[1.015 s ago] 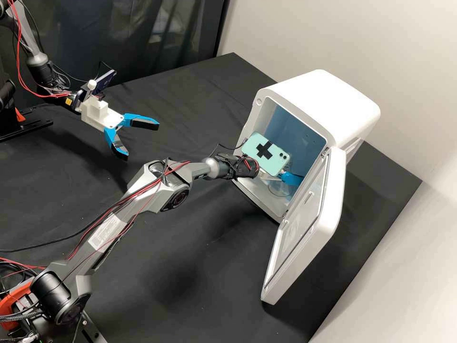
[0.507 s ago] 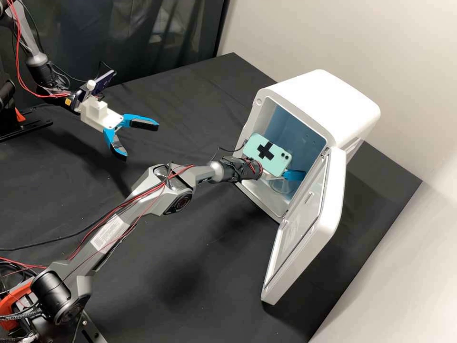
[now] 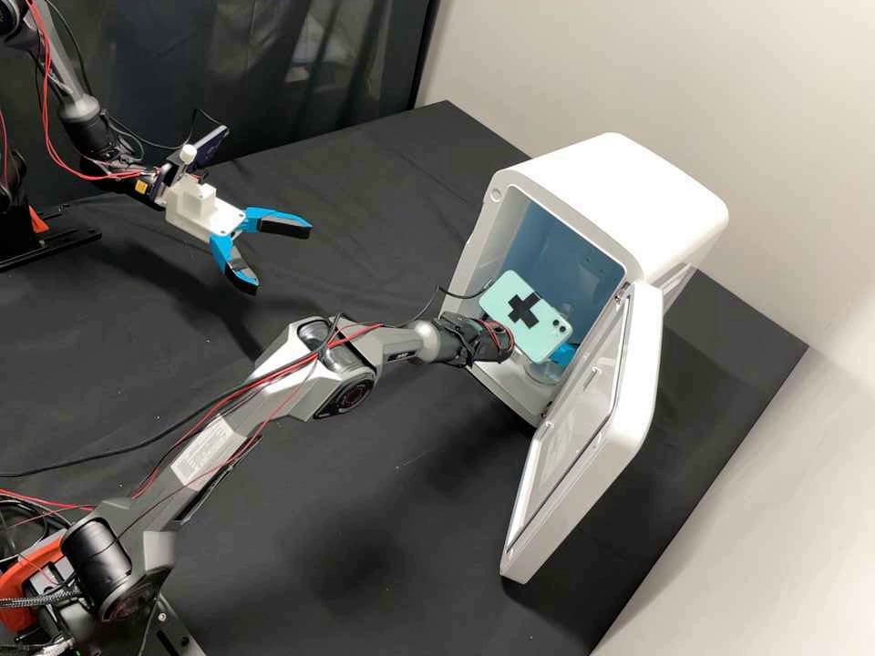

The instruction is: Place the flask in the incubator

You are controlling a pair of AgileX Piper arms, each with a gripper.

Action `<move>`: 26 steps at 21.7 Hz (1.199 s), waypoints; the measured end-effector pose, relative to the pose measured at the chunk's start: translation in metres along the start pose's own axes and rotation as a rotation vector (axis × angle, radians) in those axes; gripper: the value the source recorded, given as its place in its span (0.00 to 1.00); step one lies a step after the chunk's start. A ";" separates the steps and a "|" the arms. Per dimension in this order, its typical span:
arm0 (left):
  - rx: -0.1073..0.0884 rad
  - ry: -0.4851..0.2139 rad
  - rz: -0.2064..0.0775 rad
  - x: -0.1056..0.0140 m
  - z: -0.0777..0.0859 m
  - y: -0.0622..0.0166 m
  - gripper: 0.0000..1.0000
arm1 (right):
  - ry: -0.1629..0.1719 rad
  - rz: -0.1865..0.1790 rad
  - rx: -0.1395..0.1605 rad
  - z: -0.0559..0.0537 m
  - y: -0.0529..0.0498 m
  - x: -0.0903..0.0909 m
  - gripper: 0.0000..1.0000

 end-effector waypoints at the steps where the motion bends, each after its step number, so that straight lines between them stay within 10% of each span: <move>1: 0.001 -0.002 -0.001 0.000 0.000 -0.0001 1.00 | 0.001 -0.006 0.015 0.002 0.002 -0.004 0.00; 15: -0.004 0.000 -0.010 0.001 -0.001 -0.0023 1.00 | -0.002 -0.002 0.042 0.010 -0.002 -0.013 0.00; 26: -0.004 0.000 -0.010 0.001 -0.001 -0.0023 1.00 | -0.044 0.083 0.011 -0.008 -0.013 -0.008 0.00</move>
